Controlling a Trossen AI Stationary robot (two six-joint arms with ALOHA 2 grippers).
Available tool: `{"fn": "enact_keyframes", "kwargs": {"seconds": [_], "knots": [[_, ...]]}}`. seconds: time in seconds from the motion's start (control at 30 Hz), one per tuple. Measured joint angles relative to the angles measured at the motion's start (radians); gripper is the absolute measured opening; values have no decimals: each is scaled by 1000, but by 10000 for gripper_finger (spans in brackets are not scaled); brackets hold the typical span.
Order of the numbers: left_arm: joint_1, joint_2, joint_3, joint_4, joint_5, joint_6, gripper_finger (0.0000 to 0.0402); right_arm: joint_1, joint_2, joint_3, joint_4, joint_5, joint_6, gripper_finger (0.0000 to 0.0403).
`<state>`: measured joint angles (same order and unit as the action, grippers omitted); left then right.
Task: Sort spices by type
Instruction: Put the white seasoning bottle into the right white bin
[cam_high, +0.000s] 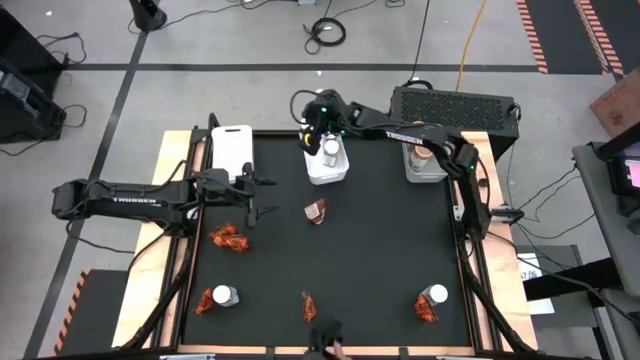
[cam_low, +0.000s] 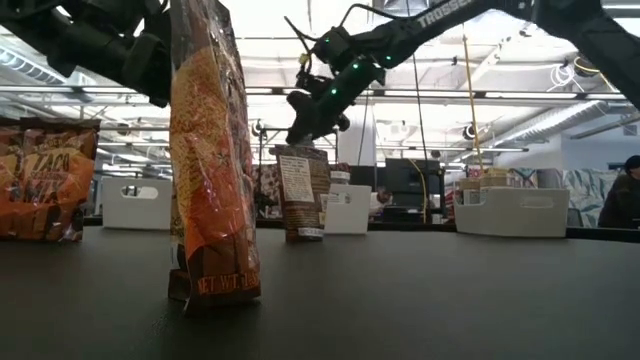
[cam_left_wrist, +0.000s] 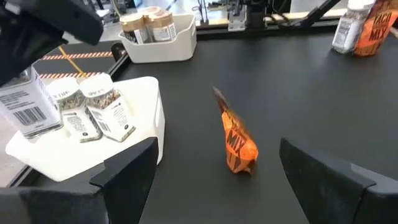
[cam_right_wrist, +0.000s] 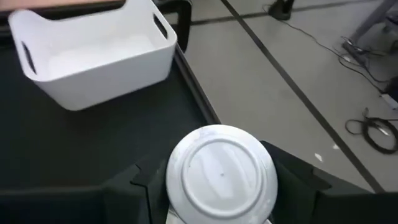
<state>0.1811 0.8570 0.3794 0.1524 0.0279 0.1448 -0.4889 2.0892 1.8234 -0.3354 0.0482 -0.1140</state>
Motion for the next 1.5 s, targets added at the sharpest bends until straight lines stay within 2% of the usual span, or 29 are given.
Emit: {"fn": "enact_keyframes", "kwargs": {"seconds": [0.17, 0.47, 0.7, 0.97, 1.2, 1.5], "knots": [[28, 0, 0, -2, 18, 19, 338, -3, 75, 72, -73, -1, -3, 196], [58, 0, 0, -7, 49, 23, 338, -24, 121, 83, -148, 5, 103, 196], [62, 0, 0, -4, 56, 27, 338, -21, 119, 83, -163, -3, 136, 202], [61, 0, 0, -4, 67, 21, 338, -20, 119, 83, -162, -2, 199, 244], [61, 0, 0, -4, 74, 18, 338, -24, 113, 83, -146, 2, 181, 271], [61, 0, 0, -4, 75, 18, 338, -21, 83, 85, -139, 13, 156, 264]]}}
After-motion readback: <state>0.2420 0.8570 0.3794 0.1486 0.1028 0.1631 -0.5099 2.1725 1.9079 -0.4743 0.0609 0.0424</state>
